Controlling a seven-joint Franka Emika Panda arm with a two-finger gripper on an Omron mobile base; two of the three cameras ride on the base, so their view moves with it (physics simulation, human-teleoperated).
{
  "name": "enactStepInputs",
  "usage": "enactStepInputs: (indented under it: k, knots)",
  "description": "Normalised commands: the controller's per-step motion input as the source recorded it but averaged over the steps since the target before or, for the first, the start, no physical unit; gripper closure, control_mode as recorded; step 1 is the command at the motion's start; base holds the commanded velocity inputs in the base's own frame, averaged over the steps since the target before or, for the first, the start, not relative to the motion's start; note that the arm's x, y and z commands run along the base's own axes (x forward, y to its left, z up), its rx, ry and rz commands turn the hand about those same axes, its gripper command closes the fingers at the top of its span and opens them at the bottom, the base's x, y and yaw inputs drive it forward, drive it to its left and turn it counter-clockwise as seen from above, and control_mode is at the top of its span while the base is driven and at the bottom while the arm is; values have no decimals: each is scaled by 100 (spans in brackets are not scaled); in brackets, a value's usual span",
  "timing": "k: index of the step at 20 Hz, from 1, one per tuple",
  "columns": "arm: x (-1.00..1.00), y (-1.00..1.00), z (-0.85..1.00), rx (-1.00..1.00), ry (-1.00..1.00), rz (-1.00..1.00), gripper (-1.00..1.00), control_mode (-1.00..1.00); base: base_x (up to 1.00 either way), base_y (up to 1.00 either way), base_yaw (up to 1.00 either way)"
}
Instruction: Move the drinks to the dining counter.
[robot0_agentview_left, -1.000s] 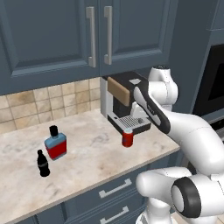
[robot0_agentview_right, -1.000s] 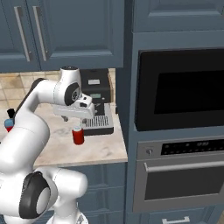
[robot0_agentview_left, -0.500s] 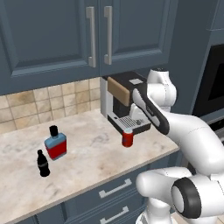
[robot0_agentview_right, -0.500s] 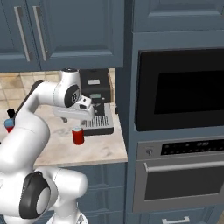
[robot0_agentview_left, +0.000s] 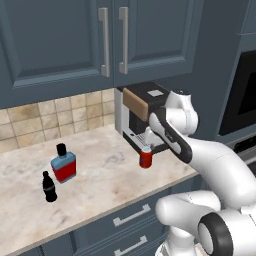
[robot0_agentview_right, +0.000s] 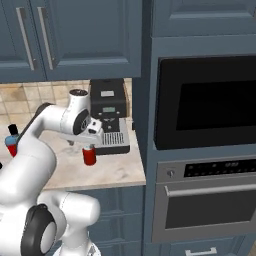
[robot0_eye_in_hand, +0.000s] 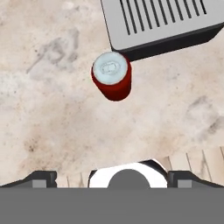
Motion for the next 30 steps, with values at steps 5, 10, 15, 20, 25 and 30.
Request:
enactStepInputs:
  k: [5, 10, 15, 20, 25, 30]
  knots:
    - [25, 19, -10, -1, -7, 0, -100, -100, 0, 0, 0]
    - [12, 22, 0, -12, 0, 0, -100, -100, 0, 0, 0]
    - [19, 0, 0, -12, 0, 0, -100, -100, 0, 0, 0]
    - [2, 0, 0, -4, 1, 0, -100, -100, 0, 0, 0]
    - [17, 0, -1, 3, 0, 0, -100, -100, 0, 0, 0]
    - [29, 0, 0, 4, 0, 0, -100, -100, 0, 0, 0]
